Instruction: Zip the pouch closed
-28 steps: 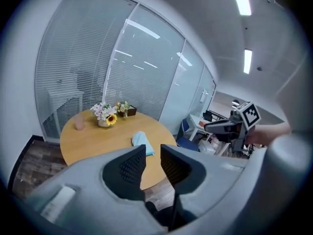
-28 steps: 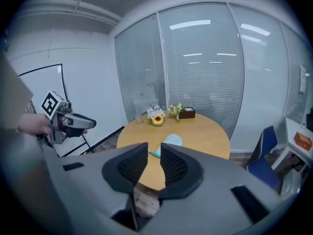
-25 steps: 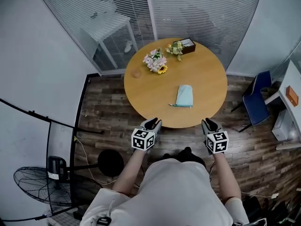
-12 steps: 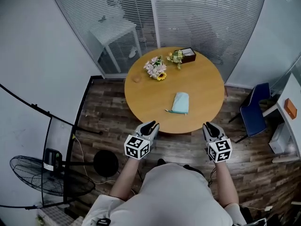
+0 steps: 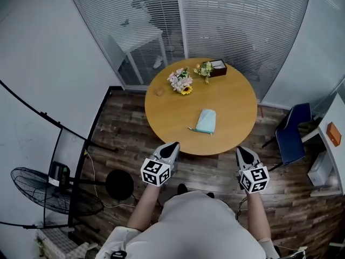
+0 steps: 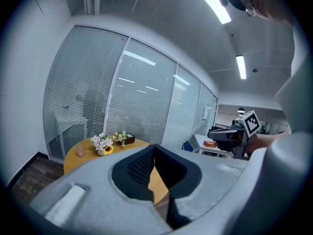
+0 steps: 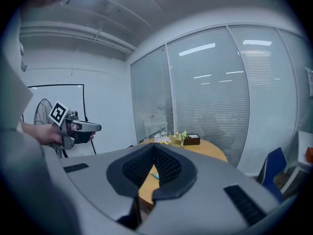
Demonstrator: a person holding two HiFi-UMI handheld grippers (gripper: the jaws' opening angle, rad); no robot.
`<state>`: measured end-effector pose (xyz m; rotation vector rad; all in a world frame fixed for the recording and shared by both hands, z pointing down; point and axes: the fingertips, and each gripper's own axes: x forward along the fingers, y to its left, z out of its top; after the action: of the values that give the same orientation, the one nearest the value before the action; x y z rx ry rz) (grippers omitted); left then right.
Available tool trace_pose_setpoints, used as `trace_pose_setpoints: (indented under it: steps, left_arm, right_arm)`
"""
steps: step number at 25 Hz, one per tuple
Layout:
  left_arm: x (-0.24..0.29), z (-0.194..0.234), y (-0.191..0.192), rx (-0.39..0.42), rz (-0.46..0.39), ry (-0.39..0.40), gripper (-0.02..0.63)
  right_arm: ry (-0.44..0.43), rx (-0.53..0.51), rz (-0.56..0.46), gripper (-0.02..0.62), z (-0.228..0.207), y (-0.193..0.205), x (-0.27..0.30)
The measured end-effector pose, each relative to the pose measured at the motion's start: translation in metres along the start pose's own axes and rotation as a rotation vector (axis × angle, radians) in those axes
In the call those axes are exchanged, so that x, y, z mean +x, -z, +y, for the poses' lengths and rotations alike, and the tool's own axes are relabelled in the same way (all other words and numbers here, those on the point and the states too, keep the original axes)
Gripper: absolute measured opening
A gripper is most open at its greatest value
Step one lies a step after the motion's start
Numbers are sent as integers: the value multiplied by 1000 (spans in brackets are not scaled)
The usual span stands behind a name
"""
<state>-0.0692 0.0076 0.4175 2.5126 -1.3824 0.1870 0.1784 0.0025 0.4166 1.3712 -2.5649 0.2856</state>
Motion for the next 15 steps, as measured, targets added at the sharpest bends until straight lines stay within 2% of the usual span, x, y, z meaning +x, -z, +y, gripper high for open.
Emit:
trace_pose_setpoints:
  steps: [6,15]
  left_arm:
    - [-2,-8,-5,-1,-19,1,18]
    - [-8,-8,-9,0,-18,-10,18]
  right_arm:
    - [-3,9,-42,3,-6,-6,-4]
    - [-19,8,-53,3,-5,-13,-5]
